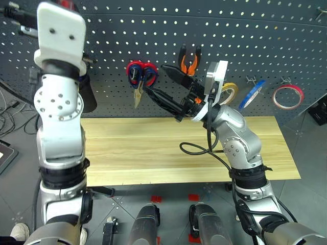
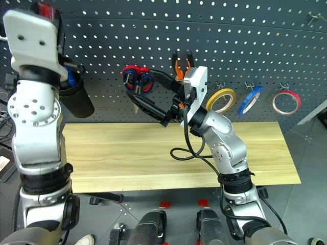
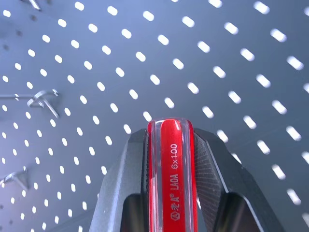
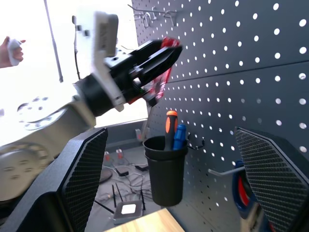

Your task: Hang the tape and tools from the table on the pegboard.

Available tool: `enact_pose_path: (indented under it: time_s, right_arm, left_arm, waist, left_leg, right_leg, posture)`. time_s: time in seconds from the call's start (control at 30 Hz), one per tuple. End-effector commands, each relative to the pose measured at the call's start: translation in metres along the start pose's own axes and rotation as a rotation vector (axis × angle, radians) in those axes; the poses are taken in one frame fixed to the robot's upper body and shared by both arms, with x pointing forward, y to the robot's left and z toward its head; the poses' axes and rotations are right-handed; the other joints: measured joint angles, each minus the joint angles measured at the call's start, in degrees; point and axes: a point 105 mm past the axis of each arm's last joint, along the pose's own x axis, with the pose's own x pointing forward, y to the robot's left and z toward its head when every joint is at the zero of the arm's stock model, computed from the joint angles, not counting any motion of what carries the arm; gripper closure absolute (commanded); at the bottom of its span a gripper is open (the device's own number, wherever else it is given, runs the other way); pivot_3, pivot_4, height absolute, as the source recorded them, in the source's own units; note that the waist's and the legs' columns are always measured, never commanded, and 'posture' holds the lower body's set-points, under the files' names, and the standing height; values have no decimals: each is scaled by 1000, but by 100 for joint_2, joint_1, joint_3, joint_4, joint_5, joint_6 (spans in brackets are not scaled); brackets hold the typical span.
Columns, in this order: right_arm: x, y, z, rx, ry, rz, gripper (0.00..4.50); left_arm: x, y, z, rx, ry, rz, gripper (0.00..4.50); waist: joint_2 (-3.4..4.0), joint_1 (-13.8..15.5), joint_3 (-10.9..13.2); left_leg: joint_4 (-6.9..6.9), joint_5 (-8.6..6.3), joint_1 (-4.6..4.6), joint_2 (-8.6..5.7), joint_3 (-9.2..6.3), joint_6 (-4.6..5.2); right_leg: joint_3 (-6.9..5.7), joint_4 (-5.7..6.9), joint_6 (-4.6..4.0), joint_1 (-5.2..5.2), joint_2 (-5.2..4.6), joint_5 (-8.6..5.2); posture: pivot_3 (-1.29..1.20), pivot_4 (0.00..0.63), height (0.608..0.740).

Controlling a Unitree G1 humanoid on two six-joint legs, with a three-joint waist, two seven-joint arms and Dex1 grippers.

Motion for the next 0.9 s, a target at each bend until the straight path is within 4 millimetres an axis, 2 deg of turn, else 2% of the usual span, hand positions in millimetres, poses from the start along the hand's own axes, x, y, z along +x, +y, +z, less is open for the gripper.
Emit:
enact_pose_path:
  time_s: [0.03, 0.23, 0.5, 0.8, 0.9]
  right_arm:
    - [8, 9, 22, -31, -71, 42, 0]
    - [11, 10, 20, -30, -78, 39, 0]
    - [11, 10, 21, -37, -73, 36, 0]
    - [11, 8, 20, -48, -55, 24, 0]
    - [11, 7, 19, -55, -48, 24, 0]
  left_arm:
    - [9, 12, 8, -31, -76, 60, 3578]
    - [19, 15, 2, -55, -109, 93, 3578]
    - [17, 24, -19, -109, -49, 162, 3578]
    - [-7, 20, -45, -150, 89, 193, 3578]
    - [-15, 18, -59, -180, 163, 212, 3578]
  waist:
    - [1, -6, -4]
    - [0, -14, -8]
    - [1, -25, -9]
    - [1, -87, -40]
    - [1, -100, -40]
  left_leg:
    - [0, 0, 0, 0, 0, 0]
    - [3, 0, 1, -1, 1, 0]
    - [7, 0, 1, -1, -1, 0]
    - [6, 0, 1, -2, -7, 0]
    - [7, 0, 1, -2, -7, 0]
  right_leg:
    - [-1, 1, 0, -1, 0, 0]
    - [0, 4, 0, -2, 0, 0]
    - [-3, 7, 0, -2, 0, 0]
    - [-5, 12, 0, -1, 2, 0]
    - [-4, 12, -1, 0, 2, 0]
  posture:
    - [-59, 168, 740]
    - [-69, 174, 740]
    - [-75, 176, 740]
    - [-78, 179, 740]
    - [-76, 183, 740]
